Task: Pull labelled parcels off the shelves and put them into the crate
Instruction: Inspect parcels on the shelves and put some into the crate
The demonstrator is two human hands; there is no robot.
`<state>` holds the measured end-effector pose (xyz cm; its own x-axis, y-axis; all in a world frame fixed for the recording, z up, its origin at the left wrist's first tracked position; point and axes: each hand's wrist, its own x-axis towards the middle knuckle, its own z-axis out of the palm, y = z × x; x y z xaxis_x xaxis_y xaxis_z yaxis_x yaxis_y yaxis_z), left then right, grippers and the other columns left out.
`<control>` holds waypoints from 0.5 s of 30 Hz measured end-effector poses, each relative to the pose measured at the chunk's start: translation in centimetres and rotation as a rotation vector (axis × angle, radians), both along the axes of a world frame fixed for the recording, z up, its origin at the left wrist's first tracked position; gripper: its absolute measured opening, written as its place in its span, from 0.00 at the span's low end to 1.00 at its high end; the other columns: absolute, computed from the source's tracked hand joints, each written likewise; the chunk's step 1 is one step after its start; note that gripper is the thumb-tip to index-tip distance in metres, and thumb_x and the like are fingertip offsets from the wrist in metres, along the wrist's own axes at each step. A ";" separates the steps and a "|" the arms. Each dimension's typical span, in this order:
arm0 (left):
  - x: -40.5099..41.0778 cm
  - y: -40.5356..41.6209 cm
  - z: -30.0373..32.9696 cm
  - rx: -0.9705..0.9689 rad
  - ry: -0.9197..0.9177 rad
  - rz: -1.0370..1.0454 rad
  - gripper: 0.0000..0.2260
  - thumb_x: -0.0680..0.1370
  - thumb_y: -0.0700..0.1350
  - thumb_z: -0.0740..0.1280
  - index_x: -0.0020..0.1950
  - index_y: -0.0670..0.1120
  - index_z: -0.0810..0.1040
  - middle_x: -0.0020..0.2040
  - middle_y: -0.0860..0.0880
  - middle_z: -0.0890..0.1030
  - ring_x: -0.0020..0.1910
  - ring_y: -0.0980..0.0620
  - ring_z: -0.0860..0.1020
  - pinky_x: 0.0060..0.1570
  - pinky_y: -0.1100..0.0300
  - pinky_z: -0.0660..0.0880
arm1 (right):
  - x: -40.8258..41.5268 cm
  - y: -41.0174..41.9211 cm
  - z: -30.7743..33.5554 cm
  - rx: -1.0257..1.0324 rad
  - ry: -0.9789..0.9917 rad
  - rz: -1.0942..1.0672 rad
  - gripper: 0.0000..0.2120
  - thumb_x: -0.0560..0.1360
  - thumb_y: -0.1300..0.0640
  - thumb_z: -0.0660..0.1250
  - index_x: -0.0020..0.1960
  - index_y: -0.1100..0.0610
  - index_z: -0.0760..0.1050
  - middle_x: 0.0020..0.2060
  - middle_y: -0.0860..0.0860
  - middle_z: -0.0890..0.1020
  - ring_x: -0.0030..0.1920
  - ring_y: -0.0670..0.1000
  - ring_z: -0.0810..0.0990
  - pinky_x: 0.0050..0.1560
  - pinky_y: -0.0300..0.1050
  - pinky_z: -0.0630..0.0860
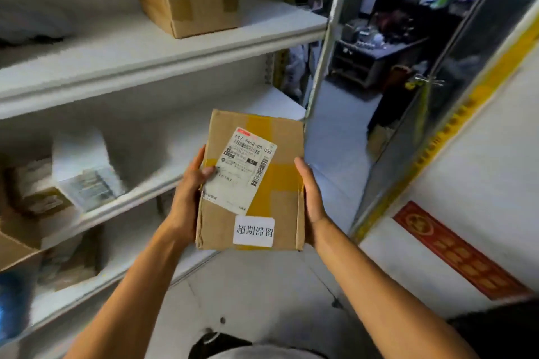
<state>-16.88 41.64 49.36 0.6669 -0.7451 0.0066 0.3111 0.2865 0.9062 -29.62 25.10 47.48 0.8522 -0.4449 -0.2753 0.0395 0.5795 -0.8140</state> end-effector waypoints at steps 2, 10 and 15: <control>-1.6 -3.3 -0.8 0.036 0.031 -0.103 0.33 0.70 0.52 0.70 0.74 0.45 0.69 0.68 0.38 0.77 0.62 0.38 0.79 0.55 0.46 0.80 | -3.5 -1.9 -0.2 0.012 0.019 -0.100 0.25 0.80 0.36 0.57 0.65 0.51 0.78 0.56 0.55 0.85 0.53 0.55 0.85 0.52 0.53 0.80; -10.5 -17.9 -4.4 0.147 0.142 -0.643 0.37 0.69 0.52 0.74 0.74 0.41 0.68 0.63 0.40 0.80 0.58 0.41 0.81 0.52 0.48 0.79 | -18.0 -7.3 -3.4 0.120 0.046 -0.640 0.26 0.78 0.37 0.61 0.67 0.54 0.77 0.58 0.58 0.84 0.55 0.57 0.84 0.55 0.54 0.80; -18.1 -25.7 -6.3 0.251 0.148 -0.975 0.35 0.68 0.54 0.74 0.72 0.44 0.69 0.59 0.40 0.82 0.53 0.41 0.82 0.46 0.48 0.80 | -26.4 -8.6 -5.6 0.242 0.008 -0.886 0.26 0.80 0.37 0.58 0.58 0.54 0.85 0.58 0.60 0.84 0.56 0.60 0.84 0.56 0.56 0.81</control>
